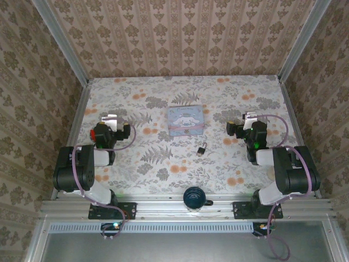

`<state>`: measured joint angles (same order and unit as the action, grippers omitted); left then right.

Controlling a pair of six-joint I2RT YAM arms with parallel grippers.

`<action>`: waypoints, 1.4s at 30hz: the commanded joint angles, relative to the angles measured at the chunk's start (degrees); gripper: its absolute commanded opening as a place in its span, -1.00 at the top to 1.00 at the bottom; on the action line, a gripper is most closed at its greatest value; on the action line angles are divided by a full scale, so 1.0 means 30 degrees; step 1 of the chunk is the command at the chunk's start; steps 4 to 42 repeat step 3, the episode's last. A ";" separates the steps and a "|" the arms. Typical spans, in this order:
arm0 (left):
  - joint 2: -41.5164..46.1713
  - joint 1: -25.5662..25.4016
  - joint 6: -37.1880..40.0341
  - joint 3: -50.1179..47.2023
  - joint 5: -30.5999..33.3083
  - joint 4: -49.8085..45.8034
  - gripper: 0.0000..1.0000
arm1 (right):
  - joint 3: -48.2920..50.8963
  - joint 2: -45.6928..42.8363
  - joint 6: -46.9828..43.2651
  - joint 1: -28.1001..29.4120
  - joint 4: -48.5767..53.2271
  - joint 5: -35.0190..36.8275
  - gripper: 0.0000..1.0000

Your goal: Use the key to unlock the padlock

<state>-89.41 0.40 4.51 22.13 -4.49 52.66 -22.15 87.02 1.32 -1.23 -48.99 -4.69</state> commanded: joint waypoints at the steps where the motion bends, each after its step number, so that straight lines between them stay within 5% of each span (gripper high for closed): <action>1: 0.0064 -0.0114 -0.0069 0.0054 0.0017 0.0141 -1.00 | -0.0380 0.0143 0.0087 0.0089 0.0086 0.0471 -1.00; 42: 0.0055 -0.0120 -0.0046 -0.0017 -0.0023 0.0253 -1.00 | -0.0408 0.0145 0.0087 0.0089 0.0100 0.0475 -1.00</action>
